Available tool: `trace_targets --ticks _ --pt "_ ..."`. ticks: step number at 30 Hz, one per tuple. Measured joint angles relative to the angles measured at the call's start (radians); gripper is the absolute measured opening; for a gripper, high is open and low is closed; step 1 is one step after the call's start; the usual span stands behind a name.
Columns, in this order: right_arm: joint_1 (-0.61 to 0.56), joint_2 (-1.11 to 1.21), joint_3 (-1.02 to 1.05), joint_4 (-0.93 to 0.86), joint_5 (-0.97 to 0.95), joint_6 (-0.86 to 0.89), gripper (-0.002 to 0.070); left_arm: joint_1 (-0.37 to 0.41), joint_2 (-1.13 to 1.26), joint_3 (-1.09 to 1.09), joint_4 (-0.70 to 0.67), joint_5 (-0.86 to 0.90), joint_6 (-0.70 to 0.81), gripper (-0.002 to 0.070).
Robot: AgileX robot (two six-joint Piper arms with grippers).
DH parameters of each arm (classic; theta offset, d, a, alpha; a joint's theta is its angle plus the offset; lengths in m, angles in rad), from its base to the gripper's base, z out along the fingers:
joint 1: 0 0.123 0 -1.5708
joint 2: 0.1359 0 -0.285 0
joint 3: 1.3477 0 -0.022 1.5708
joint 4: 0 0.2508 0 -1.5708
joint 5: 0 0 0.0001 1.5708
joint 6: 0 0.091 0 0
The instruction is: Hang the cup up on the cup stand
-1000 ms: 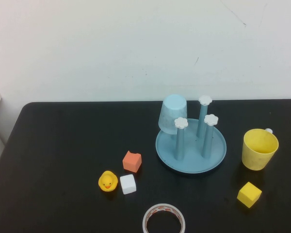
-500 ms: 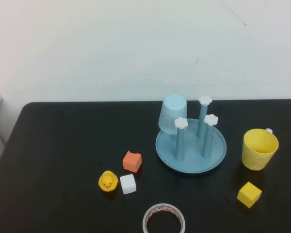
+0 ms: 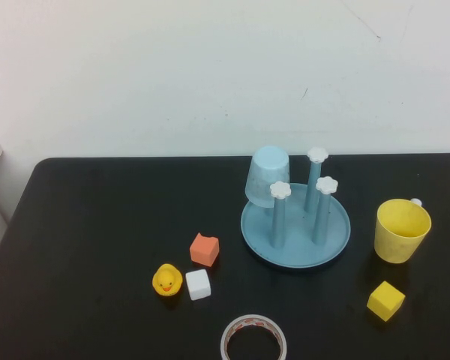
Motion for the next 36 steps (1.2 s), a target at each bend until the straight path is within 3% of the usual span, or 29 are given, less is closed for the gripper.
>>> trace_targets --ticks 2,5,6,7,14,23,30,36 --pt "0.0 0.0 -0.008 0.026 0.016 -0.004 -0.0001 0.0 0.0 -0.017 0.0 0.079 -0.018 -0.0001" --pt "0.0 0.0 -0.079 0.038 0.154 -0.004 -0.0001 0.0 0.0 -0.133 0.009 0.346 -0.025 -0.0001" --pt "0.0 0.0 -0.119 0.041 0.228 -0.004 -0.0001 0.0 0.0 -0.194 0.009 0.462 -0.031 -0.0001" --pt "0.0 0.019 -0.256 0.033 0.497 -0.013 -0.0001 0.0 0.057 -0.384 0.009 0.751 -0.054 -0.0001" --pt "0.0 0.237 -0.424 0.021 0.862 -0.046 -0.0001 0.0 0.312 -0.589 -0.029 1.095 -0.058 -0.0001" --pt "0.0 0.633 -0.468 0.267 1.046 -0.14 -0.0001 0.0 0.658 -0.607 -0.25 1.344 0.118 -0.0001" --pt "0.0 0.889 -0.473 0.431 1.056 -0.377 -0.0001 0.0 0.827 -0.607 -0.276 1.4 0.168 -0.0001" --pt "0.0 1.152 -0.579 0.454 1.062 -0.415 -0.0001 0.0 0.888 -0.607 -0.29 1.398 0.179 -0.0001"
